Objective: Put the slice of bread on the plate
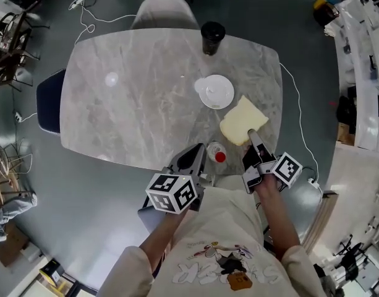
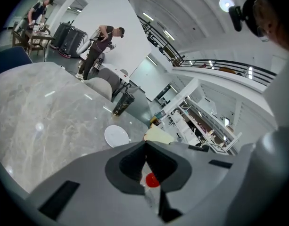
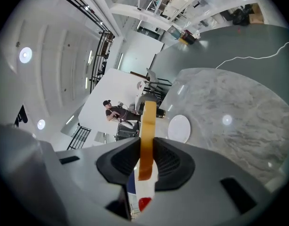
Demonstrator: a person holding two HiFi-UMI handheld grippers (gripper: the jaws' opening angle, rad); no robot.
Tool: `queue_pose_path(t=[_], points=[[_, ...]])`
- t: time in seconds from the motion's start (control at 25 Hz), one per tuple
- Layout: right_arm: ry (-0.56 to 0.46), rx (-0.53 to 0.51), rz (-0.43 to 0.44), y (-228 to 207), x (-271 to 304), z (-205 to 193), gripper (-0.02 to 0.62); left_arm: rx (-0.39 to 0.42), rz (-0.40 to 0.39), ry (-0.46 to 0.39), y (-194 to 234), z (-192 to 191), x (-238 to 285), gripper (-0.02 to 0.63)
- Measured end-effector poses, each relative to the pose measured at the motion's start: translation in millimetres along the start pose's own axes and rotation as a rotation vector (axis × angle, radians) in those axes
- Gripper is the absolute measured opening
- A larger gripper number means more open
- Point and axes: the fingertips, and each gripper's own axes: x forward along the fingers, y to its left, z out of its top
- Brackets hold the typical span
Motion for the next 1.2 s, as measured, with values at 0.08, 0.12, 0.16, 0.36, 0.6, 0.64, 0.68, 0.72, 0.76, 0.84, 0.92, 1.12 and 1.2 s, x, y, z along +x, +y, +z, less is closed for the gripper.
queue_pose_path(t=[0.08,0.12,0.16,0.36,0.6,0.64,0.68,0.72,0.76,0.84,0.92,1.12,1.2], points=[[0.014,-0.009,-0.005,-2.5,11.8,6.7,0.091,0.002,0.003,0.015,5.2,4.0,9.4,0.009],[0.019,-0.013,-0.007,-4.3,17.6,10.5,0.091,0.002,0.003,0.025,8.0,5.3,14.9,0.009],[0.022,-0.017,-0.007,-6.7,23.3,14.9,0.092,0.007,0.006,0.033,11.1,6.5,20.9,0.009],[0.046,-0.008,0.002,-21.9,51.8,28.4,0.091,0.015,0.042,0.061,34.4,8.1,47.5,0.009],[0.093,0.008,-0.010,-45.0,71.6,29.6,0.091,-0.011,0.085,0.065,54.6,1.2,73.8,0.009],[0.101,0.007,-0.014,-47.7,75.1,28.9,0.091,-0.023,0.089,0.065,57.9,0.8,76.7,0.009],[0.108,0.005,-0.016,-49.5,79.4,28.0,0.091,-0.034,0.092,0.066,61.3,1.1,79.6,0.009],[0.115,0.004,-0.018,-50.4,84.5,26.7,0.091,-0.039,0.095,0.067,64.7,2.0,82.5,0.009],[0.121,0.004,-0.019,-50.5,89.9,25.0,0.091,-0.041,0.096,0.069,67.6,3.2,85.0,0.009],[0.135,0.001,-0.021,-49.4,99.8,20.8,0.091,-0.045,0.099,0.072,72.3,5.6,88.4,0.009],[0.147,-0.005,-0.029,-49.5,108.2,17.4,0.091,-0.050,0.103,0.076,75.8,6.7,91.8,0.009],[0.177,-0.018,-0.053,-61.9,136.3,14.4,0.091,-0.045,0.100,0.092,89.5,6.2,112.0,0.009],[0.189,-0.019,-0.066,-66.7,145.5,14.2,0.091,-0.044,0.102,0.098,93.8,7.1,118.8,0.009]])
